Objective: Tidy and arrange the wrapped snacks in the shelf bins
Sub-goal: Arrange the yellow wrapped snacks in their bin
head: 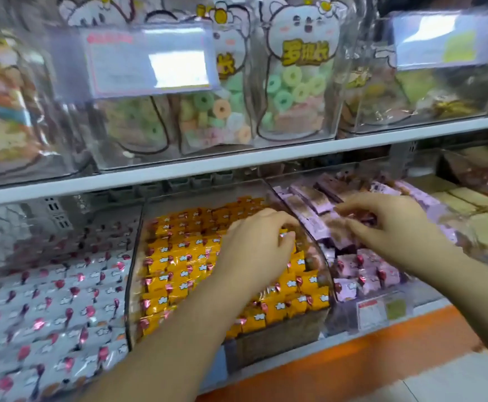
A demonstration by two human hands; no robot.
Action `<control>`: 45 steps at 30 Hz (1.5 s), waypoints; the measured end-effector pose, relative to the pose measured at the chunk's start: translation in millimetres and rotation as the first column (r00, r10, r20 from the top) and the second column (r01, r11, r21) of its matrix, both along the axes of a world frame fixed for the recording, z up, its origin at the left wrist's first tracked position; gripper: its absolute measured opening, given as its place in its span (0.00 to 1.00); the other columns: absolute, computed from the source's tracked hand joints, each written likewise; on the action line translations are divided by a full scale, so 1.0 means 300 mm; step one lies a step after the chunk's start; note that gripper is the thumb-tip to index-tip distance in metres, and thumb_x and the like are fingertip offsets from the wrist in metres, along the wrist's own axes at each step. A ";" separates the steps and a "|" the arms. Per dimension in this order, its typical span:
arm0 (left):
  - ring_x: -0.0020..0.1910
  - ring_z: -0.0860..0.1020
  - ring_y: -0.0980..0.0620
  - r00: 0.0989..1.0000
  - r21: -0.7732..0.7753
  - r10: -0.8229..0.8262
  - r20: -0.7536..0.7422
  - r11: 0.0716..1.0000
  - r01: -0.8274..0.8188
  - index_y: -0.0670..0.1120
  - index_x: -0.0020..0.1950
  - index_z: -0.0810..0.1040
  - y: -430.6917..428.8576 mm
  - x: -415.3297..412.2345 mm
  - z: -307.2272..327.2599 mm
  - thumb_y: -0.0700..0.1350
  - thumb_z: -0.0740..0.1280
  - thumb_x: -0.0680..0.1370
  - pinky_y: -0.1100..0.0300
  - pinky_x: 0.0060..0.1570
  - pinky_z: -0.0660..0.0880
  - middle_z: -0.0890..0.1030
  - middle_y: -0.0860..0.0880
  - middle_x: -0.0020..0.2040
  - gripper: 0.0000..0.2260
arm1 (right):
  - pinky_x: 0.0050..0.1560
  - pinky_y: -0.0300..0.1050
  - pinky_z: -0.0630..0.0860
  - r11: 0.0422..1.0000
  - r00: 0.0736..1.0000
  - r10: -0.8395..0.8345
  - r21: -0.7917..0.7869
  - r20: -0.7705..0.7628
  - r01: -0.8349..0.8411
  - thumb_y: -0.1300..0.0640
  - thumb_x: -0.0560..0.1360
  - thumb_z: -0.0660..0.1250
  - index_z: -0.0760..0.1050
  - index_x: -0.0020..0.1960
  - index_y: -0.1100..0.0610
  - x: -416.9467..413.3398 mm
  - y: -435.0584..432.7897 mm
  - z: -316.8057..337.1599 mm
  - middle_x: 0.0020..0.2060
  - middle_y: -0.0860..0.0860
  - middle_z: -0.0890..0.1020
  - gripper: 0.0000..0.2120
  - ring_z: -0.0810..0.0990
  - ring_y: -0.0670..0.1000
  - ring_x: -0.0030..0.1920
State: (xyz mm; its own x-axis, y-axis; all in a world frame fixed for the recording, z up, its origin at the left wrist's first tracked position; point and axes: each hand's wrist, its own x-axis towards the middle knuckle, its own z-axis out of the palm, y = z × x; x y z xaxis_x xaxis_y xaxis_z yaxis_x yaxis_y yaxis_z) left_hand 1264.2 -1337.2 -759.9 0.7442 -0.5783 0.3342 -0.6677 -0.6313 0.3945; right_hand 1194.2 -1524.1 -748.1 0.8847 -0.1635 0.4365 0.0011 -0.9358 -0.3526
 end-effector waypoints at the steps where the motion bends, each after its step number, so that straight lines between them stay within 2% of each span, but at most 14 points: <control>1: 0.60 0.73 0.53 0.999 -0.017 -0.040 -0.006 0.999 0.040 0.56 0.62 0.76 -0.038 0.000 -0.012 0.49 0.60 0.80 0.53 0.62 0.69 0.76 0.57 0.61 0.12 | 0.41 0.29 0.68 0.999 1.000 -0.011 0.035 0.002 0.011 0.56 0.73 0.69 0.82 0.51 0.53 -0.019 -0.034 -0.006 0.45 0.47 0.83 0.08 0.78 0.41 0.42; 4: 0.60 0.73 0.52 0.983 0.011 -0.180 0.035 0.984 0.180 0.54 0.60 0.77 -0.125 -0.005 -0.040 0.48 0.61 0.79 0.53 0.63 0.67 0.77 0.55 0.59 0.12 | 0.39 0.20 0.65 0.998 0.999 0.038 0.056 -0.033 -0.036 0.59 0.71 0.72 0.82 0.47 0.52 -0.058 -0.102 -0.007 0.41 0.47 0.82 0.06 0.75 0.33 0.40; 7: 0.63 0.67 0.56 0.958 0.128 -0.280 0.066 0.954 0.271 0.57 0.62 0.75 -0.173 -0.033 -0.069 0.51 0.59 0.80 0.58 0.67 0.54 0.74 0.59 0.62 0.13 | 0.45 0.27 0.68 0.984 0.964 0.173 0.005 -0.202 -0.176 0.57 0.69 0.75 0.83 0.46 0.48 -0.070 -0.152 -0.012 0.44 0.43 0.82 0.08 0.77 0.41 0.46; 9: 0.63 0.66 0.57 0.944 0.160 -0.315 0.097 0.941 0.297 0.57 0.63 0.74 -0.196 -0.035 -0.077 0.52 0.57 0.80 0.59 0.67 0.52 0.73 0.59 0.61 0.13 | 0.47 0.26 0.67 0.976 0.950 0.208 -0.018 -0.232 -0.218 0.57 0.67 0.76 0.82 0.46 0.47 -0.068 -0.183 -0.012 0.46 0.43 0.82 0.09 0.76 0.42 0.48; 13: 0.57 0.67 0.57 0.944 0.123 -0.302 0.130 0.950 0.287 0.57 0.58 0.77 -0.244 -0.018 -0.086 0.51 0.61 0.79 0.63 0.63 0.54 0.76 0.60 0.54 0.10 | 0.47 0.16 0.57 0.978 0.958 0.156 -0.100 -0.242 -0.184 0.59 0.66 0.77 0.82 0.50 0.49 -0.055 -0.222 -0.024 0.49 0.47 0.80 0.15 0.75 0.44 0.51; 15: 0.54 0.67 0.57 0.951 0.120 -0.274 0.145 0.959 0.258 0.56 0.56 0.79 -0.264 -0.011 -0.099 0.51 0.63 0.77 0.63 0.60 0.56 0.76 0.59 0.51 0.10 | 0.50 0.22 0.60 0.972 0.955 0.172 -0.116 -0.242 -0.205 0.59 0.67 0.76 0.80 0.55 0.50 -0.035 -0.230 -0.029 0.51 0.47 0.80 0.17 0.75 0.48 0.54; 18: 0.53 0.69 0.56 0.953 0.133 -0.256 0.165 0.963 0.235 0.56 0.56 0.79 -0.277 -0.007 -0.117 0.52 0.63 0.75 0.58 0.60 0.62 0.76 0.59 0.49 0.11 | 0.47 0.29 0.64 0.967 0.948 0.176 -0.135 -0.266 -0.217 0.57 0.70 0.72 0.76 0.60 0.47 -0.007 -0.249 -0.030 0.51 0.44 0.80 0.19 0.72 0.41 0.50; 23: 0.53 0.70 0.58 0.961 0.068 -0.237 0.140 0.971 0.229 0.56 0.57 0.77 -0.271 0.000 -0.125 0.54 0.59 0.76 0.58 0.62 0.64 0.75 0.60 0.49 0.13 | 0.42 0.31 0.70 0.950 0.950 0.260 -0.130 -0.171 -0.283 0.58 0.66 0.75 0.79 0.54 0.48 -0.003 -0.299 0.025 0.44 0.43 0.82 0.17 0.76 0.42 0.44; 25: 0.53 0.71 0.58 0.958 0.047 -0.232 0.169 0.973 0.227 0.55 0.55 0.78 -0.273 -0.010 -0.128 0.52 0.60 0.76 0.58 0.62 0.63 0.76 0.59 0.49 0.11 | 0.44 0.25 0.68 0.945 0.951 0.299 -0.118 -0.077 -0.307 0.56 0.64 0.78 0.80 0.52 0.50 -0.015 -0.323 0.045 0.42 0.41 0.80 0.18 0.75 0.40 0.43; 27: 0.52 0.72 0.57 0.953 0.051 -0.225 0.203 0.974 0.219 0.54 0.54 0.79 -0.286 -0.028 -0.123 0.50 0.60 0.76 0.57 0.63 0.62 0.77 0.58 0.49 0.11 | 0.45 0.19 0.66 0.945 0.944 0.327 -0.030 0.039 -0.326 0.55 0.63 0.78 0.79 0.51 0.49 -0.033 -0.334 0.063 0.39 0.33 0.76 0.18 0.74 0.34 0.41; 29: 0.51 0.73 0.57 0.951 0.053 -0.214 0.223 0.977 0.207 0.54 0.52 0.81 -0.305 -0.048 -0.111 0.50 0.60 0.76 0.57 0.65 0.60 0.79 0.57 0.49 0.11 | 0.45 0.20 0.68 0.946 0.942 0.303 0.073 0.144 -0.315 0.50 0.63 0.75 0.76 0.51 0.43 -0.049 -0.341 0.072 0.39 0.31 0.75 0.18 0.75 0.33 0.42; 35: 0.48 0.75 0.57 0.971 0.121 -0.149 0.185 0.984 0.128 0.57 0.50 0.81 -0.340 -0.134 -0.100 0.56 0.59 0.75 0.61 0.60 0.59 0.79 0.59 0.46 0.12 | 0.43 0.30 0.75 0.853 0.882 0.182 0.376 0.435 -0.362 0.53 0.67 0.73 0.72 0.58 0.44 -0.095 -0.347 0.033 0.43 0.40 0.76 0.22 0.77 0.41 0.41; 39: 0.46 0.76 0.56 0.981 0.141 -0.073 0.177 0.989 0.048 0.57 0.50 0.80 -0.358 -0.190 -0.124 0.56 0.60 0.73 0.63 0.56 0.59 0.81 0.59 0.45 0.12 | 0.38 0.28 0.72 0.822 0.894 0.173 0.439 0.413 -0.362 0.60 0.70 0.74 0.71 0.61 0.45 -0.127 -0.327 -0.019 0.43 0.44 0.75 0.24 0.76 0.42 0.37; 45: 0.58 0.73 0.54 0.989 0.169 0.004 0.148 0.985 -0.029 0.56 0.62 0.76 -0.358 -0.229 -0.117 0.51 0.63 0.78 0.63 0.64 0.54 0.78 0.57 0.57 0.12 | 0.37 0.30 0.72 0.836 0.938 0.093 0.486 0.333 -0.255 0.57 0.71 0.72 0.75 0.59 0.48 -0.134 -0.346 -0.031 0.41 0.47 0.74 0.18 0.74 0.43 0.34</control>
